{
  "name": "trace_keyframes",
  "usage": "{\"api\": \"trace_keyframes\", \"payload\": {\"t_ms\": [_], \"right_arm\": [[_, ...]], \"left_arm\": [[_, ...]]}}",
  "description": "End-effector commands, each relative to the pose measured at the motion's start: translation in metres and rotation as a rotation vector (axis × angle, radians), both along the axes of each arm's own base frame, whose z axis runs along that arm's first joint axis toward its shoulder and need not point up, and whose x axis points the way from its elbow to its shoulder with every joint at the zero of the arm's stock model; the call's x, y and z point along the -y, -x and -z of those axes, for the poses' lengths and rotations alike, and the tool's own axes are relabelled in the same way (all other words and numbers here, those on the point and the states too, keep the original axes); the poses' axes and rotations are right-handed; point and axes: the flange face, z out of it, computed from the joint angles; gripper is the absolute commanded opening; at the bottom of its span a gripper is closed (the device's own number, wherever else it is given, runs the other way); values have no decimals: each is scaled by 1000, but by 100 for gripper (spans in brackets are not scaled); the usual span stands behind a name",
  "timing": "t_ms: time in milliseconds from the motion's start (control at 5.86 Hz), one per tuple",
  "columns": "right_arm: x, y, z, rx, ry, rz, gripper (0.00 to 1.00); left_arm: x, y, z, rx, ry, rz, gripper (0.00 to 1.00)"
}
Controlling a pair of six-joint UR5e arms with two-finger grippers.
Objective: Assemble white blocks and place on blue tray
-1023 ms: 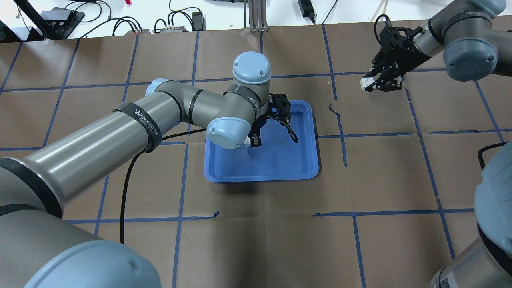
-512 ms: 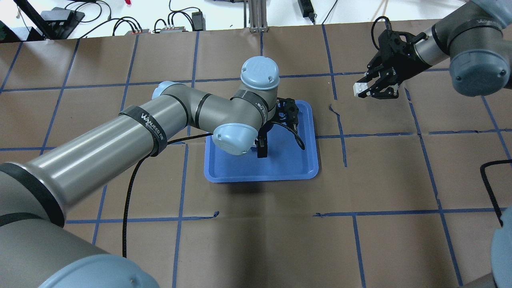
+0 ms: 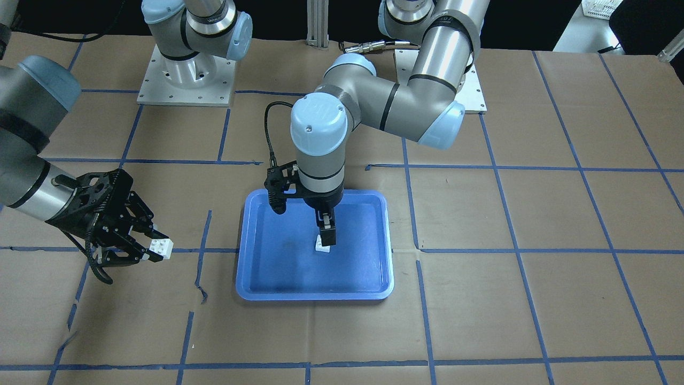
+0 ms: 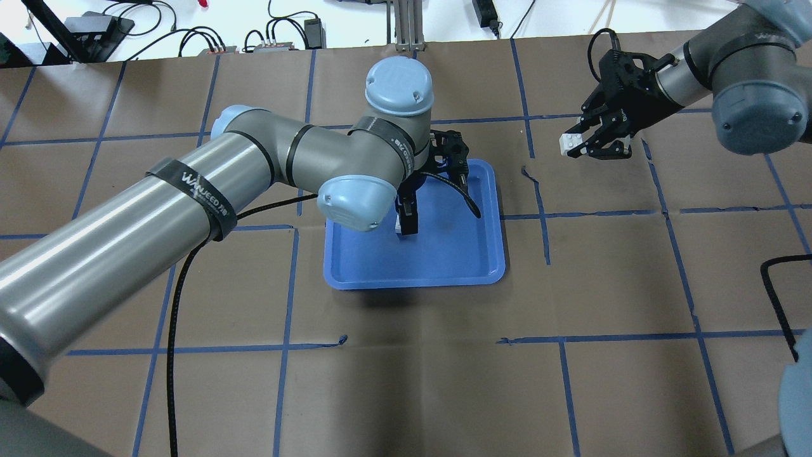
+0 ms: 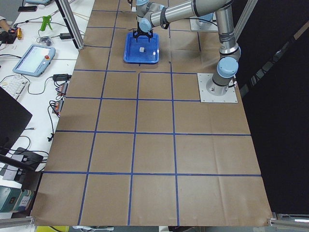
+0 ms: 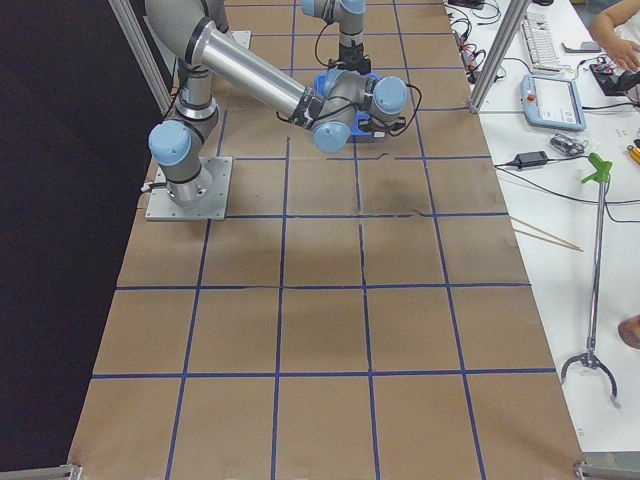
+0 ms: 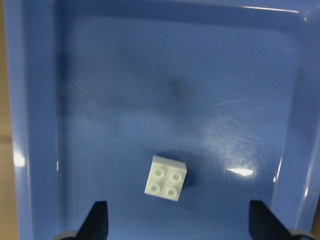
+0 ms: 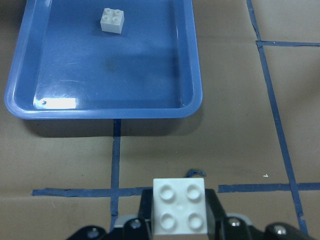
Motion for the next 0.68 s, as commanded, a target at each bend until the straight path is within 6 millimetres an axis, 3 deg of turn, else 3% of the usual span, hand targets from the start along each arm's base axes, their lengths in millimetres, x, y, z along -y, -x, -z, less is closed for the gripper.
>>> {"api": "trace_keyframes", "payload": {"t_ms": [0,171,341,512], "right_arm": [[-10,-7,12,13,-38,12,19],[-18,-39,20,21,-76,14,19],[-18,-77,20,9,-47,-14,19],[-26,-102,25,12,-61,7,19]], "left_arm": [[-13,-39,-71,-34,-36,-211,98],[-35,-61,-121,-19,-51,-289,98],[-28,-128,-144,-14,-78,-417,98],[-38,-157,-169,-11,-67,-495,98]]}}
